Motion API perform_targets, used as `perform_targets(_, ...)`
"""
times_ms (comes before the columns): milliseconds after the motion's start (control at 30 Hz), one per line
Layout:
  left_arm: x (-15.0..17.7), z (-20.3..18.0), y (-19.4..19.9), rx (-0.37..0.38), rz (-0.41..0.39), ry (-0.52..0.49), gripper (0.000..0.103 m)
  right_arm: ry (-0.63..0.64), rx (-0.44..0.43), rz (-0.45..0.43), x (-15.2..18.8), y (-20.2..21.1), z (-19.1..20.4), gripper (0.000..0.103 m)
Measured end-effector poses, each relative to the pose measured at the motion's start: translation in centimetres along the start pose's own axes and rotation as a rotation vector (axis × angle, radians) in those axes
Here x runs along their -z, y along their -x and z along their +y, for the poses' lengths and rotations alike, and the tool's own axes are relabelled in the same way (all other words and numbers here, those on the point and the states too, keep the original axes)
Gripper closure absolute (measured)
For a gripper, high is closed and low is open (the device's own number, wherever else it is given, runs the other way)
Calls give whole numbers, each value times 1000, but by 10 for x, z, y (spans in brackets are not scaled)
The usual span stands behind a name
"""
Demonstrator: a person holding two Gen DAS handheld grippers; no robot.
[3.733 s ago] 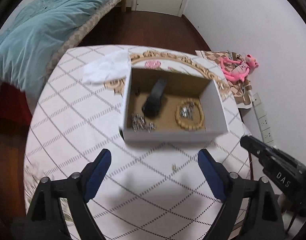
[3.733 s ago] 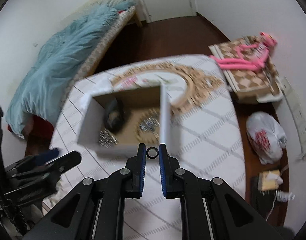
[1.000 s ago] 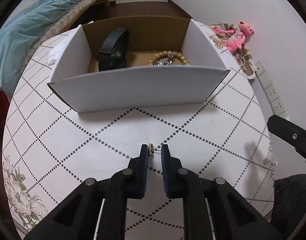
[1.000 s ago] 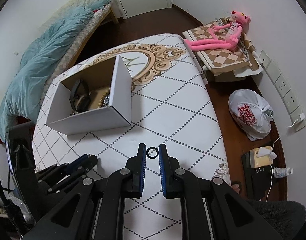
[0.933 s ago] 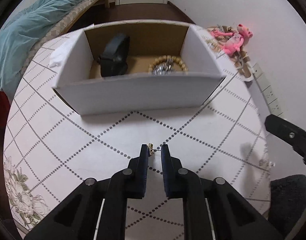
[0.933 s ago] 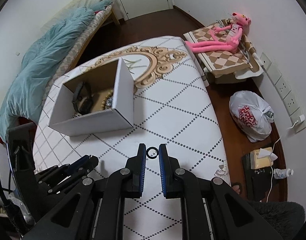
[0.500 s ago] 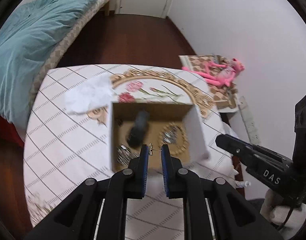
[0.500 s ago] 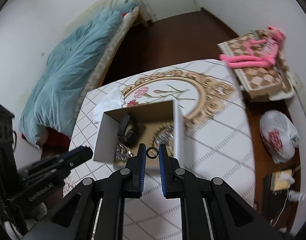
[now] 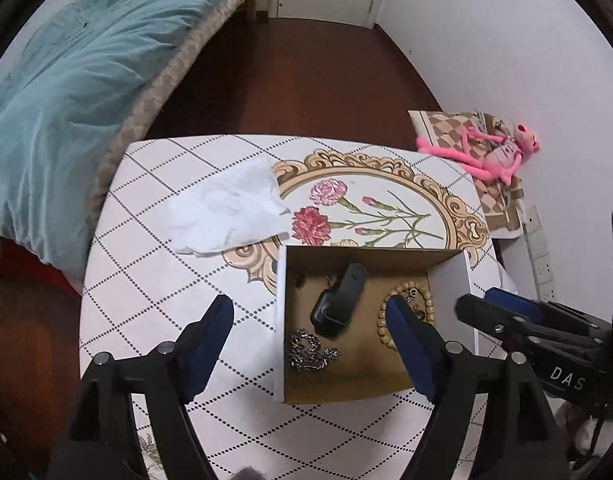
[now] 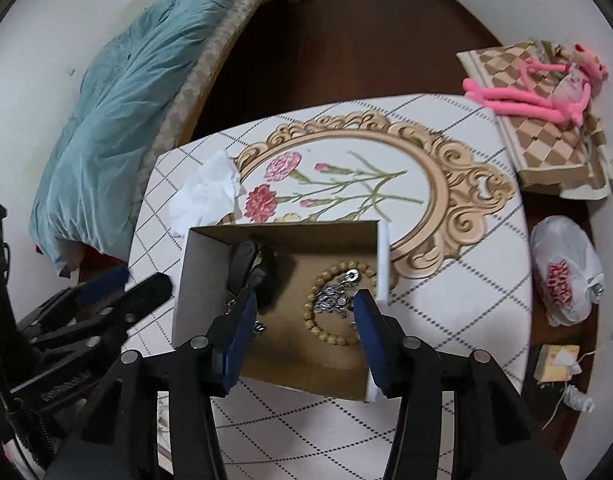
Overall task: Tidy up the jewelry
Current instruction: 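Lift both open tools away from the box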
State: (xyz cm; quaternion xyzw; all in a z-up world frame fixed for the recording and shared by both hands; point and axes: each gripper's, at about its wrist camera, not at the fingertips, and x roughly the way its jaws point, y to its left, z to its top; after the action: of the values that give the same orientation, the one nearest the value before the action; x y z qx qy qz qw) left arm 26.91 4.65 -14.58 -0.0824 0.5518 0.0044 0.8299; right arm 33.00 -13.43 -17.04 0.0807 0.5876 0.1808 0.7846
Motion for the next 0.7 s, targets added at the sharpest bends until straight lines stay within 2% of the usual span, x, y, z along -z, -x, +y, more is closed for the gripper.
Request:
perform_targets(67, 0, 2, 2, -20, -4, 7, 24, 0, 24, -8, 0, 6, -1, 50)
perform_targets(133, 2, 4, 5, -38, -15, 12, 4, 8, 71, -15, 3, 10, -1, 39)
perform_targets(200, 8, 4, 11, -68, -43, 9, 1, 25, 153, -25, 9, 14, 0, 14)
perform_targets(267, 16, 4, 15, -95, -70, 3, 1, 45, 228, -34, 16, 16, 0, 7)
perform_targets(333, 23, 2, 15, -117, -77, -3, 1, 52, 293, -27, 24, 15, -1, 5)
perform_targets(467, 36, -2, 17, -139, -73, 0, 1, 46, 359, -24, 40, 14, -4, 2)
perform_targets(700, 53, -9, 42, -136, -104, 10, 1, 40, 385, -74, 63, 40, 2, 2)
